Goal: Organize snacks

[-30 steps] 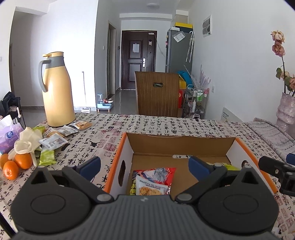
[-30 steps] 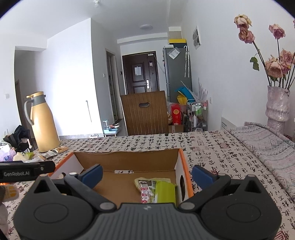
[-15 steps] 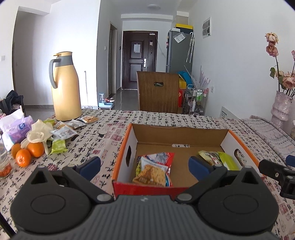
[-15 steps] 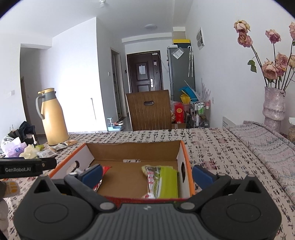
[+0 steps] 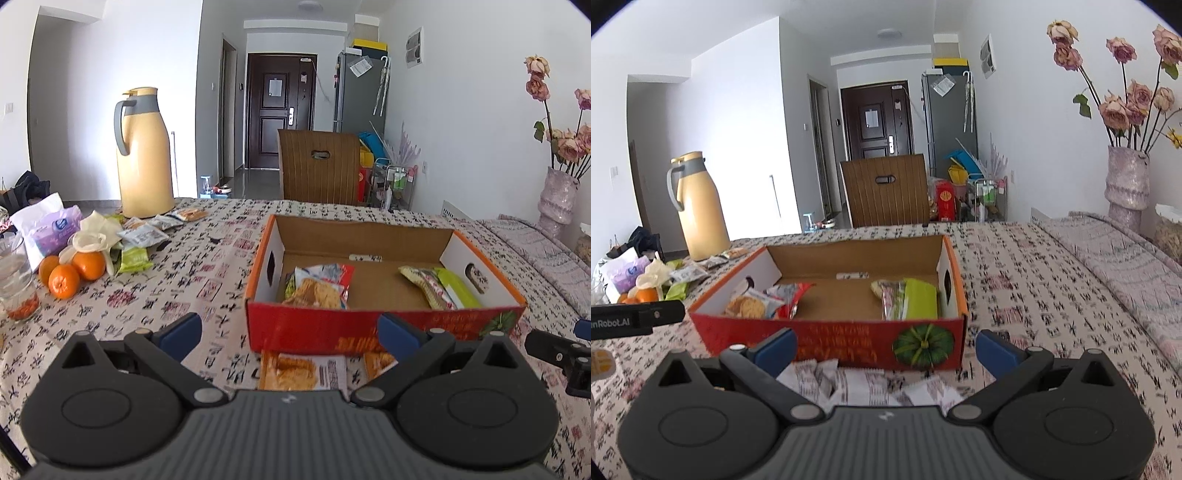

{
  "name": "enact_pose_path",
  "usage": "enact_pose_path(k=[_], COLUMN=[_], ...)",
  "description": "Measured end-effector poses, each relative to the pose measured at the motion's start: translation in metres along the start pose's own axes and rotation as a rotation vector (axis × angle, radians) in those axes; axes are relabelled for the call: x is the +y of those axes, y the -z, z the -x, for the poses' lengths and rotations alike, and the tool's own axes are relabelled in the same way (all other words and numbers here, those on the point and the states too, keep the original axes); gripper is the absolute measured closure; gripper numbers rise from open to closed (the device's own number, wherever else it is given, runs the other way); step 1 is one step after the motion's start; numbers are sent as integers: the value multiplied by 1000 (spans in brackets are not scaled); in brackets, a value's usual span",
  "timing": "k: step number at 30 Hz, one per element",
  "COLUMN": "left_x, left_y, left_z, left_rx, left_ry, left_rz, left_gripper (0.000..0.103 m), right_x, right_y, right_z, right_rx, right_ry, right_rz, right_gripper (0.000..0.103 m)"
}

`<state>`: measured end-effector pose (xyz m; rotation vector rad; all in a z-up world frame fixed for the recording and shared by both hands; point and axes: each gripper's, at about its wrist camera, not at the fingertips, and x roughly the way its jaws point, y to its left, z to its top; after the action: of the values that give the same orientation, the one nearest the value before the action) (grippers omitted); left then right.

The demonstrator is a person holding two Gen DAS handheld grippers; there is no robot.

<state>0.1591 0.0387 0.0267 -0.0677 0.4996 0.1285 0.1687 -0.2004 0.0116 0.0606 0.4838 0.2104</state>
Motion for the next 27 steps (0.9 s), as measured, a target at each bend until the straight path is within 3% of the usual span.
enact_pose_path(k=[17,27], left_x=[18,18], left_y=[44,52], left_z=[16,15], left_rx=[60,87], left_ry=[16,28], left_rz=[3,11], left_gripper=[0,0], right_x=[-4,-7], right_y=[41,57], right_z=[16,19], right_rx=[90,134], right_ry=[10,14], right_rz=[3,0], right_gripper=[0,0])
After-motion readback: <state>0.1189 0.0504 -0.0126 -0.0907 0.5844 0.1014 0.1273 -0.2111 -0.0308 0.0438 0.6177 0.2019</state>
